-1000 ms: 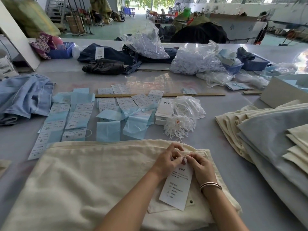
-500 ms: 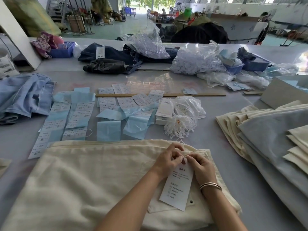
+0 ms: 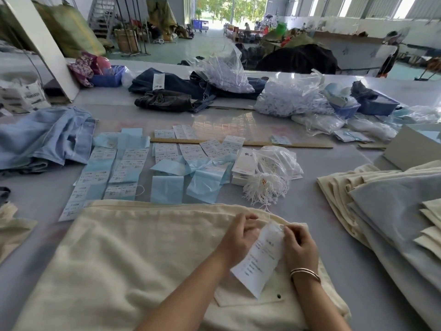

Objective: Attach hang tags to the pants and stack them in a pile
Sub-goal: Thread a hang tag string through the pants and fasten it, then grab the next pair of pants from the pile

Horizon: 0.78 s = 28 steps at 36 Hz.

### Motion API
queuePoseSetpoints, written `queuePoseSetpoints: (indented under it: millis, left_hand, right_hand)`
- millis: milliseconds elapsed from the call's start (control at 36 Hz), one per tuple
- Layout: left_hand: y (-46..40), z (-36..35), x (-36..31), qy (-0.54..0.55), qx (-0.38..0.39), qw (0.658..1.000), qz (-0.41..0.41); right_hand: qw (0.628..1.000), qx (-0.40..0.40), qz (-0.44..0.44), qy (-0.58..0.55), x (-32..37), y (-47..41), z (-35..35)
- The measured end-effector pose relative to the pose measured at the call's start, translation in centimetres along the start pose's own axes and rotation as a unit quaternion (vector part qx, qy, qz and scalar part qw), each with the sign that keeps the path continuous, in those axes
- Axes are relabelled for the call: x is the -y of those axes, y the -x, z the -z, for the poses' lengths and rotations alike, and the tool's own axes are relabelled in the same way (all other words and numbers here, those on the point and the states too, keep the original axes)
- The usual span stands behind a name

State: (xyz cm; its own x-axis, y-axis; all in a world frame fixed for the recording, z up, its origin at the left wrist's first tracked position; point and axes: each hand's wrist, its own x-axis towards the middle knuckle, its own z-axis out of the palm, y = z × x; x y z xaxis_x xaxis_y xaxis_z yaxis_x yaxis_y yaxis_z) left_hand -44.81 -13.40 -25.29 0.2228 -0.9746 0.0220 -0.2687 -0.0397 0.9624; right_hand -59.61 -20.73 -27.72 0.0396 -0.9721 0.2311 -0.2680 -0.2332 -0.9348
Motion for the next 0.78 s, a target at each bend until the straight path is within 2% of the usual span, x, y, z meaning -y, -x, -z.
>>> queuePoseSetpoints:
  millis: [28, 83, 139, 194, 250, 306, 333, 389, 444, 528, 583, 639, 667, 694, 722, 778]
  left_hand:
    - [0.9, 1.1, 0.3, -0.019, -0.021, 1.0, -0.009]
    - [3.0, 4.4, 1.6, -0.099, -0.111, 0.988, -0.035]
    - [5.4, 8.9, 3.3, -0.226, -0.228, 0.947, -0.01]
    - [8.4, 14.0, 5.2, -0.344, -0.321, 0.878, 0.088]
    - [11.9, 18.8, 6.6, -0.398, -0.369, 0.812, 0.217]
    - [15.0, 22.5, 7.0, -0.379, -0.383, 0.769, 0.342]
    - [16.1, 23.9, 7.0, -0.349, -0.384, 0.764, 0.384]
    - [17.4, 26.1, 7.0, -0.273, -0.369, 0.782, 0.422]
    - [17.9, 27.3, 6.6, -0.192, -0.321, 0.826, 0.421]
    - [18.0, 27.3, 4.5, -0.16, -0.278, 0.869, 0.376]
    - [17.5, 26.8, 1.9, -0.167, -0.281, 0.891, 0.316]
    - [16.8, 25.9, -1.3, -0.195, -0.276, 0.907, 0.251]
    - [16.6, 25.4, -2.9, -0.209, -0.268, 0.916, 0.214]
    - [16.5, 24.8, -4.4, -0.225, -0.259, 0.923, 0.177]
    - [16.5, 24.1, -5.9, -0.238, -0.249, 0.928, 0.14]
    - [16.7, 22.8, -8.2, -0.247, -0.23, 0.939, 0.067]
  right_hand:
    - [0.999, -0.02, -0.018, -0.027, -0.1, -0.2, 0.2]
    - [0.993, -0.064, -0.061, -0.076, -0.4, -0.5, 0.5]
    - [0.984, -0.107, -0.103, -0.098, -0.7, -0.7, 0.6]
    - [0.979, -0.13, -0.126, -0.098, -0.8, -0.9, 0.7]
    - [0.977, -0.145, -0.122, -0.102, -0.5, -0.8, 0.8]
    - [0.98, -0.133, -0.093, -0.115, 0.4, -0.4, 0.6]
    - [0.983, -0.126, -0.073, -0.112, 0.8, -0.1, 0.4]
    - [0.99, -0.107, -0.036, -0.08, 2.0, 0.6, -0.4]
    - [0.998, -0.061, 0.007, -0.022, 3.7, 1.9, -1.9]
    - [0.988, 0.097, 0.118, 0.031, 7.8, 5.4, -5.2]
    - [0.939, 0.235, 0.24, 0.076, 10.8, 8.1, -7.4]
    - [0.843, 0.366, 0.353, 0.175, 13.2, 10.1, -9.5]
    - [0.799, 0.404, 0.393, 0.209, 14.2, 10.8, -10.5]
    - [0.77, 0.425, 0.422, 0.22, 15.6, 11.3, -11.4]
    - [0.757, 0.428, 0.45, 0.203, 17.0, 11.6, -12.3]
    - [0.756, 0.404, 0.492, 0.157, 19.8, 11.9, -13.6]
